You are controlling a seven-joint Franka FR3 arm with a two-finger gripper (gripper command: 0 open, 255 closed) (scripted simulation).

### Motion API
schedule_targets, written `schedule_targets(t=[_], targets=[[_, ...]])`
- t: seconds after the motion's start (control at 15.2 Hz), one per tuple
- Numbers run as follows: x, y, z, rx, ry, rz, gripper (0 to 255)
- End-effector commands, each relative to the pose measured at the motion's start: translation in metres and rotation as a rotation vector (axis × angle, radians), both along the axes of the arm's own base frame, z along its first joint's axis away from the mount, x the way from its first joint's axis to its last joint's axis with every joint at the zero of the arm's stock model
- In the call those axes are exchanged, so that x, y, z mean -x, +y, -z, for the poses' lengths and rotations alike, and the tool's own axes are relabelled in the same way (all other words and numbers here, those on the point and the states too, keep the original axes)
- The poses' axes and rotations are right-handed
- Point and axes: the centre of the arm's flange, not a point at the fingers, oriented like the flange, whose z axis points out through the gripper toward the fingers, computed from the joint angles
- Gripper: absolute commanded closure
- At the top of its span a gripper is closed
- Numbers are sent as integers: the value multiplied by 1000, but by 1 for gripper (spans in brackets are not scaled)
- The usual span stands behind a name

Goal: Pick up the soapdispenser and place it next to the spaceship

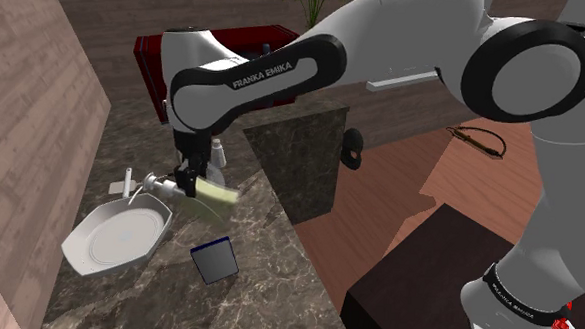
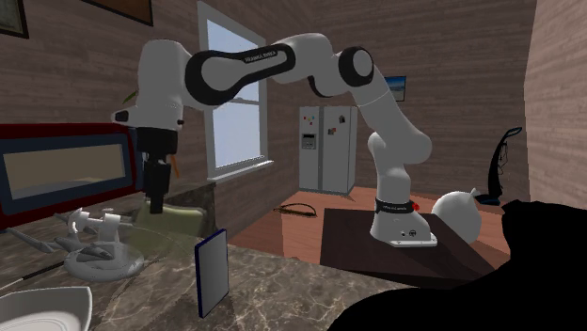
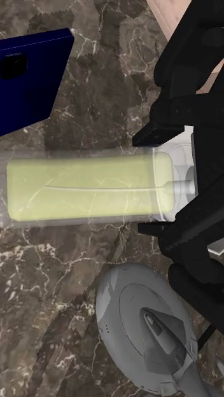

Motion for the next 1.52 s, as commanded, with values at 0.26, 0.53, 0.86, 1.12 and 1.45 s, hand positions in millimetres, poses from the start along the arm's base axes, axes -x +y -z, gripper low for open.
schedule_targets(t=[0.26,0.53,0.86,1.12,1.45], targets=[[0,0,31,0,-1,0,255],[0,0,52,0,-1,0,255],[0,0,63,0,-1,0,255],[0,0,63,0,-1,0,255],[-1,1,64,0,-1,0,0]])
